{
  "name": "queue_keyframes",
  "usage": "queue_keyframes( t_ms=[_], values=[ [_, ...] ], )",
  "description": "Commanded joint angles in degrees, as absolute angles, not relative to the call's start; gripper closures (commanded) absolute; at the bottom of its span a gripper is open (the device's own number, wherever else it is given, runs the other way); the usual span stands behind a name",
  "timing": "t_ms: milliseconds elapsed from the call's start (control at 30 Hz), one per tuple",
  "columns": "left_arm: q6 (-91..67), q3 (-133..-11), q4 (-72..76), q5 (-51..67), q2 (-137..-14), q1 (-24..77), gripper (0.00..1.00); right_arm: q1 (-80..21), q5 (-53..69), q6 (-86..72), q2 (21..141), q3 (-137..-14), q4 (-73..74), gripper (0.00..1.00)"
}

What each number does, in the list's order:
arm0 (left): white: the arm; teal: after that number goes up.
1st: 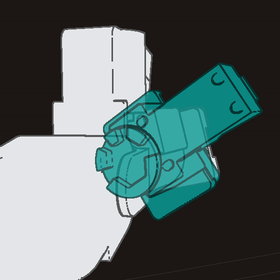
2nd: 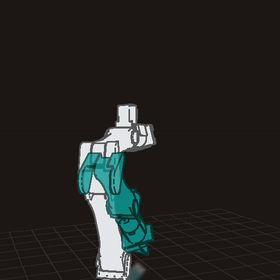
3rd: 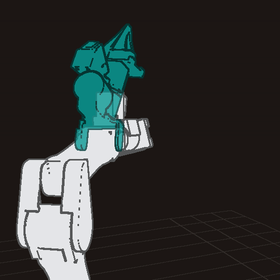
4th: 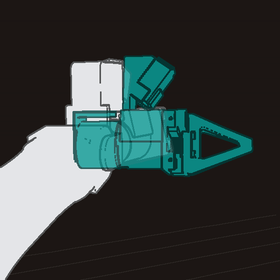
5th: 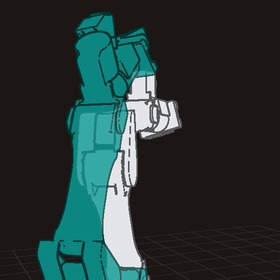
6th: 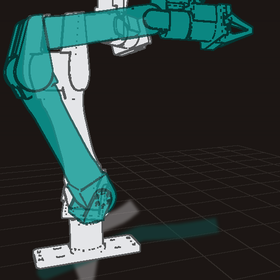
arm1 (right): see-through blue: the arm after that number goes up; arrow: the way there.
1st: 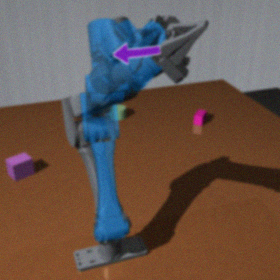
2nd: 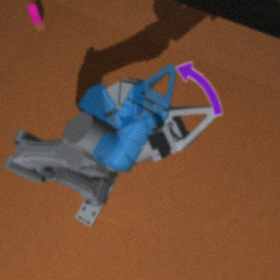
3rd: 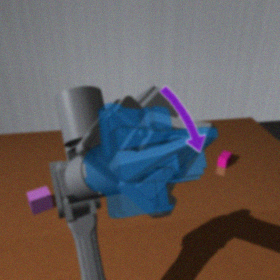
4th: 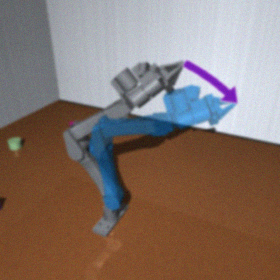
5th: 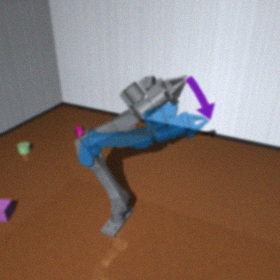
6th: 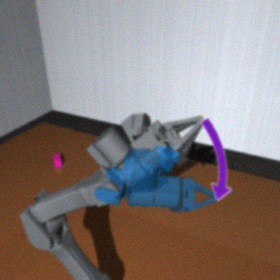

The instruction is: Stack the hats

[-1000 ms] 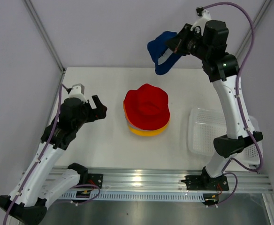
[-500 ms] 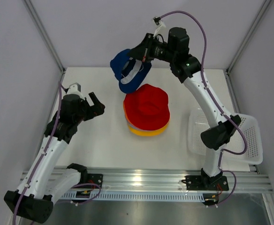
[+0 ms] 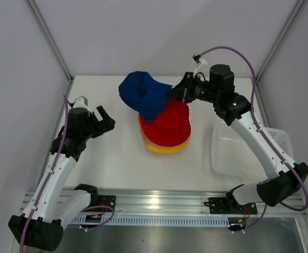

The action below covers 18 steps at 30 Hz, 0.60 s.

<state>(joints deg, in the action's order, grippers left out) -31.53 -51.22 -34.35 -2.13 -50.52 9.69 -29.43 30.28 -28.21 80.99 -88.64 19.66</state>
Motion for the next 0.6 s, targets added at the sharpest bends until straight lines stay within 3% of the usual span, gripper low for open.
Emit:
queue_keyframes(
  t_ms=[0, 267, 567],
  values=[
    [-32.2, -53.8, -32.5, -0.4, -49.9, 9.0, 0.01, -26.6, 23.3, -29.7, 76.3, -86.6, 20.0, 1.0],
    [-34.1, -53.9, -31.8, 1.3, -50.3, 9.0, 0.01, -24.6, 17.1, -30.3, 71.5, -81.4, 26.7, 1.0],
    [-38.9, -54.5, -28.0, 5.4, -53.0, 9.0, 0.01, -23.1, 22.8, -35.1, 61.2, -66.0, 20.5, 1.0]
  ],
)
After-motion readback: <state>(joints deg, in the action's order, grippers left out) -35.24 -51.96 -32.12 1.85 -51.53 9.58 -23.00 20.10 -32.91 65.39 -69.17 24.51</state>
